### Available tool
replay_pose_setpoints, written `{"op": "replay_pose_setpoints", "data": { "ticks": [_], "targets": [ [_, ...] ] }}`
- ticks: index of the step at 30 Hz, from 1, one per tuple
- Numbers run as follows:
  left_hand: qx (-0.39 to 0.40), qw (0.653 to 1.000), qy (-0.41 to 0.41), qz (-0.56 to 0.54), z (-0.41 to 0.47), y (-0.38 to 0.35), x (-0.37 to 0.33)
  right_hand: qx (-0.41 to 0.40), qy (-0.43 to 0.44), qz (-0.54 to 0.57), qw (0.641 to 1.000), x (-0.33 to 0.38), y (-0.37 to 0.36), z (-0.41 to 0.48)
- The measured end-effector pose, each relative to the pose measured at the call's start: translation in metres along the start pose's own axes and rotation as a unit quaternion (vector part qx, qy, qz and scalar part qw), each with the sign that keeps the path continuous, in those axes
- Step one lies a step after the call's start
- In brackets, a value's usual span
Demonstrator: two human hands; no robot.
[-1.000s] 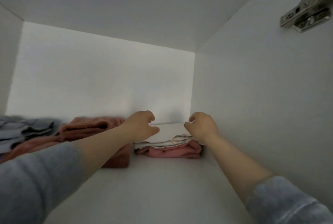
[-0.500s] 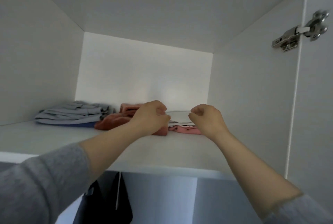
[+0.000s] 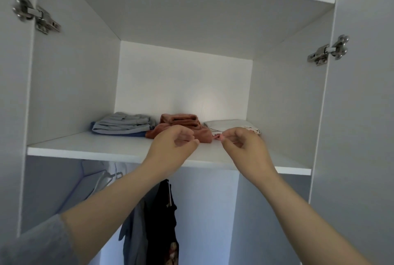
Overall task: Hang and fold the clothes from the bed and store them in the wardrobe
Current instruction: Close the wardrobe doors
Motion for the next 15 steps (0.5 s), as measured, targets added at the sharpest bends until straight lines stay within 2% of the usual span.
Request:
{"op": "replay_pose_setpoints", "data": {
  "ticks": [6, 10, 15],
  "targets": [
    [-0.04, 0.998, 0.038, -0.042, -0.051, 0.022, -0.017, -0.005, 0.021, 0.098, 0.995, 0.02, 0.004, -0.041],
    [-0.06, 0.997, 0.049, -0.024, -0.082, 0.03, -0.037, 0.005, 0.033, 0.161, 0.986, 0.027, 0.008, -0.064],
    [-0.111, 0.989, 0.095, -0.034, -0.125, 0.042, -0.045, 0.049, 0.047, 0.216, 0.974, 0.036, 0.001, -0.086]
  ]
}}
Point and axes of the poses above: each hand's wrist, its own z-axis towards the middle knuckle, its own y-axis out of the back of the hand, x = y × z, the point moved 5 cm from there along z, towards the middle knuckle, and after that the axes turned 11 degrees about z, right-handed, at the moved point
